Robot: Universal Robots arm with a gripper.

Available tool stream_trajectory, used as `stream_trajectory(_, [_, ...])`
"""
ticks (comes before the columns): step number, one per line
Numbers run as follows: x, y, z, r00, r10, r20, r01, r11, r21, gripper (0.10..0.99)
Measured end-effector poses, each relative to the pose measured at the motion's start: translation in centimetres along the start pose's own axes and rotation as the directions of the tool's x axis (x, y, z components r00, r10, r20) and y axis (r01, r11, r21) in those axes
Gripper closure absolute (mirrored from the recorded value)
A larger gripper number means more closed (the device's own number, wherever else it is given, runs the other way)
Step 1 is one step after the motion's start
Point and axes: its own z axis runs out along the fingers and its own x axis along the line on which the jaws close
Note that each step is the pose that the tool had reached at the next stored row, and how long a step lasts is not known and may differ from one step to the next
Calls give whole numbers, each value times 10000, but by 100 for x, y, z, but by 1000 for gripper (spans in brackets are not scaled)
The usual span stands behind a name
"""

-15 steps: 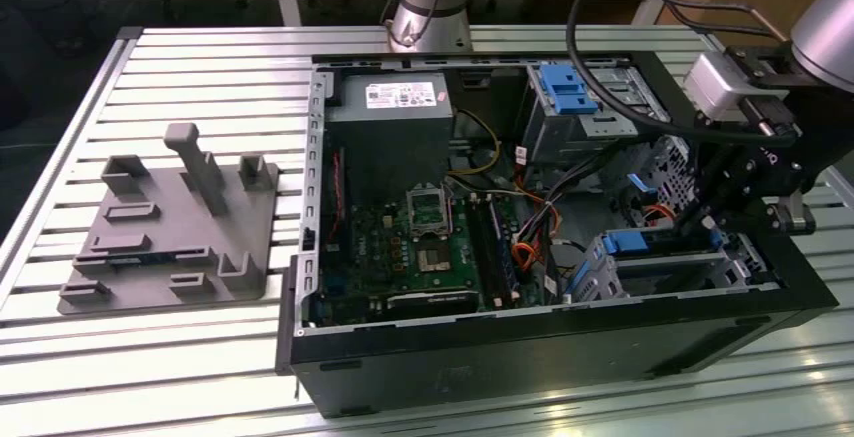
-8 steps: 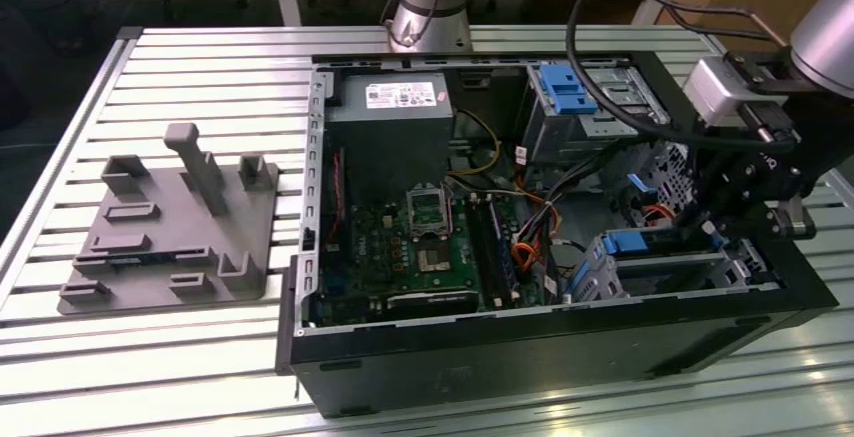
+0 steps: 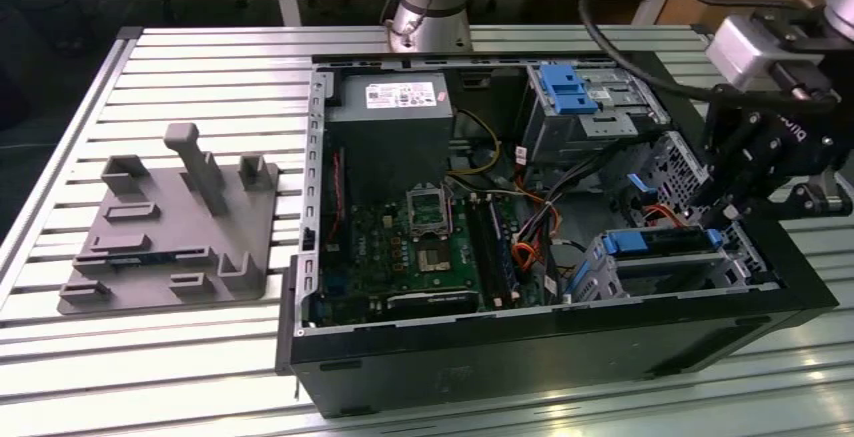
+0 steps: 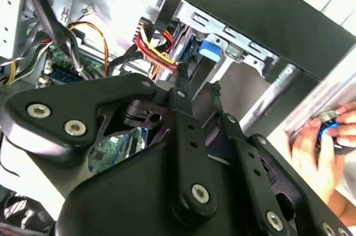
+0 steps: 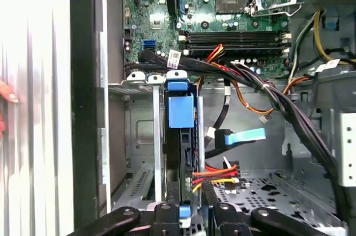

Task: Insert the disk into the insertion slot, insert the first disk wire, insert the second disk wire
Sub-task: 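Insert the first disk wire, then insert the second disk wire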

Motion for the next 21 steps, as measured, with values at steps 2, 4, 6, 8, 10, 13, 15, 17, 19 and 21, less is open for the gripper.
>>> stream_trajectory(2, [0,1,-91,10000,6,0,-6,10000,1,788])
stream_trajectory(4, [0,2,-154,10000,12,0,-12,10000,1,788])
stream_trajectory(6, [0,1,-156,10000,10,18,-10,10000,-1,788])
stream_trajectory(8, [0,1,-156,10000,10,18,-10,10000,0,788])
stream_trajectory(10, [0,1,-156,10000,10,19,-10,10000,0,788])
stream_trajectory(13, [0,1,-156,10000,10,19,-10,10000,0,788])
stream_trajectory(15, [0,1,-156,10000,11,20,-11,10000,-1,788])
stream_trajectory(17, [0,1,-156,10000,10,20,-10,10000,0,788])
stream_trajectory(19, [0,0,-157,10000,11,19,-11,10000,-6,788])
stream_trajectory(21, [-14,0,-158,10000,12,-27,-12,10000,-26,788])
